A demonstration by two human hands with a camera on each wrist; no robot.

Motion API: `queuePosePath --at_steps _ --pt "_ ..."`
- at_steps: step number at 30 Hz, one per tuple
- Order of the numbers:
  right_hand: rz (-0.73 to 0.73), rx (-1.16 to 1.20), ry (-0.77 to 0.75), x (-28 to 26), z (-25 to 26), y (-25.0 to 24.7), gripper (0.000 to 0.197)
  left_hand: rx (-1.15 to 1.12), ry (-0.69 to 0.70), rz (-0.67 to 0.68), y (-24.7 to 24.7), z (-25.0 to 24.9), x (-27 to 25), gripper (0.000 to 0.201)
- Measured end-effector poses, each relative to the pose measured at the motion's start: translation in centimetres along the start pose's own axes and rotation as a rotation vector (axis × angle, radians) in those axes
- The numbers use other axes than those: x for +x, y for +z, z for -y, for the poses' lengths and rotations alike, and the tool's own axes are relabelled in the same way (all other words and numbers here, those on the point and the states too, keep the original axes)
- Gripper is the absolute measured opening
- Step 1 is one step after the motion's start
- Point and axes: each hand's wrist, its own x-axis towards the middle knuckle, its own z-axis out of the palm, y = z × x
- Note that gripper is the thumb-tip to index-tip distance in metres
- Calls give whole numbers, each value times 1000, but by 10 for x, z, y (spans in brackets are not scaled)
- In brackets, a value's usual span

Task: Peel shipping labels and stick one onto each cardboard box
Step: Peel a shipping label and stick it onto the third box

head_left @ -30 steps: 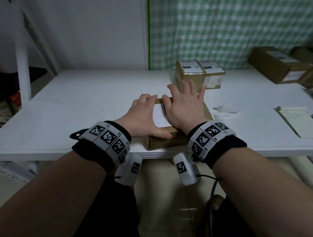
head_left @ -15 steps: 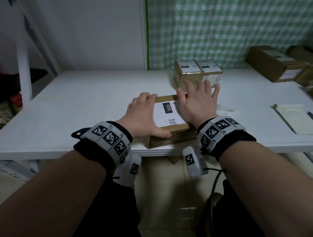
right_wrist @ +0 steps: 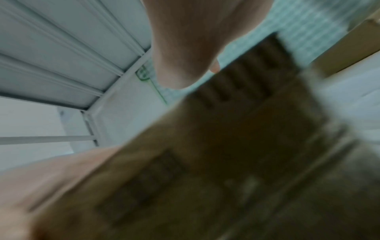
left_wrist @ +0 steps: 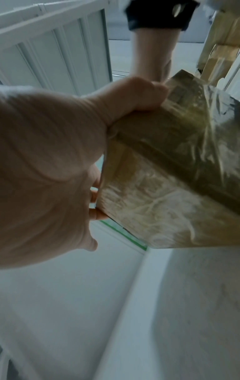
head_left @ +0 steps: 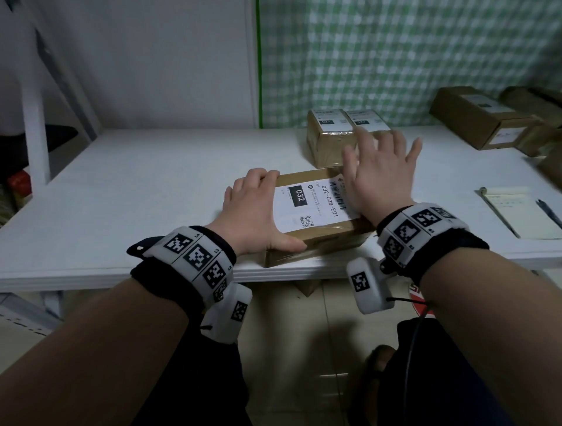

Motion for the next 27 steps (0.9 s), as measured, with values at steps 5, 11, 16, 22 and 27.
queuePosePath --at_steps 5,11,16,22,27 --pt "79 68 -230 -15 54 -1 49 15 21 -24 4 -1 -2 125" --pt "186 109 -205 -21 62 15 48 -8 40 -54 6 0 -2 120" --pt "241 100 -146 -12 53 18 50 0 50 -44 5 -3 0 124" --pt "299 78 -67 1 30 18 53 -9 54 -58 3 -6 -3 125" --pt "307 70 -4 6 13 16 52 -14 56 -66 4 -6 -3 125"
